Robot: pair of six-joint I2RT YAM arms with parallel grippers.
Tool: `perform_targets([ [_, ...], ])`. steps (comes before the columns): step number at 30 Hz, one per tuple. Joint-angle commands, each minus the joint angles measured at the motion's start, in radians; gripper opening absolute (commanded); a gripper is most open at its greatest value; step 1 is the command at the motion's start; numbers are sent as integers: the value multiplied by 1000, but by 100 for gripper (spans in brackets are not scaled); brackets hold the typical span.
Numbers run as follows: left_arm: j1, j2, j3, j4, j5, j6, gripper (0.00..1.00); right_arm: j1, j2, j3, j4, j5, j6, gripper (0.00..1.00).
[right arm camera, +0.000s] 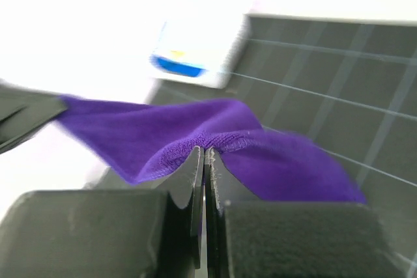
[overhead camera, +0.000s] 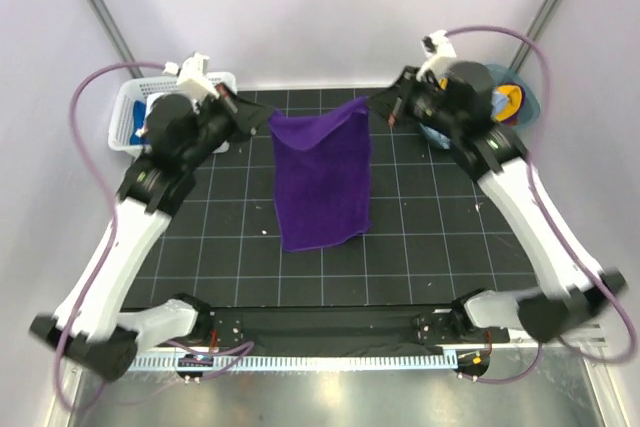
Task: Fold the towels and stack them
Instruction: Flatten out the crumpled towel
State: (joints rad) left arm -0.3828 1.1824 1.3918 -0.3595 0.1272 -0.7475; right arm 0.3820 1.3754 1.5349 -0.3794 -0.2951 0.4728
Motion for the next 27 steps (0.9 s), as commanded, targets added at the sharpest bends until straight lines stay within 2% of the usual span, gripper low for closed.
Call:
perform_targets([
  [1,-80,-212,-51,-58,-24,22,0,52,-228,-56,-47,-25,-17,1],
  [6,-113,-389,-22,-121,70,-9,0,87,-456,-36,-102,-107,36,1],
  [12,-111,-443,142,-173,141,-42,0,87,-509,105,-107,-202,127,1],
  [17,-111,-417,208,-206,72,-52,0,87,-501,114,-96,-191,147,1],
  [23,-111,-336,132,-202,-73,-33,0,87,-448,-15,-61,-84,115,1],
  [27,-110,-245,-21,-109,-118,-13,0,87,-350,-116,3,20,73,1],
])
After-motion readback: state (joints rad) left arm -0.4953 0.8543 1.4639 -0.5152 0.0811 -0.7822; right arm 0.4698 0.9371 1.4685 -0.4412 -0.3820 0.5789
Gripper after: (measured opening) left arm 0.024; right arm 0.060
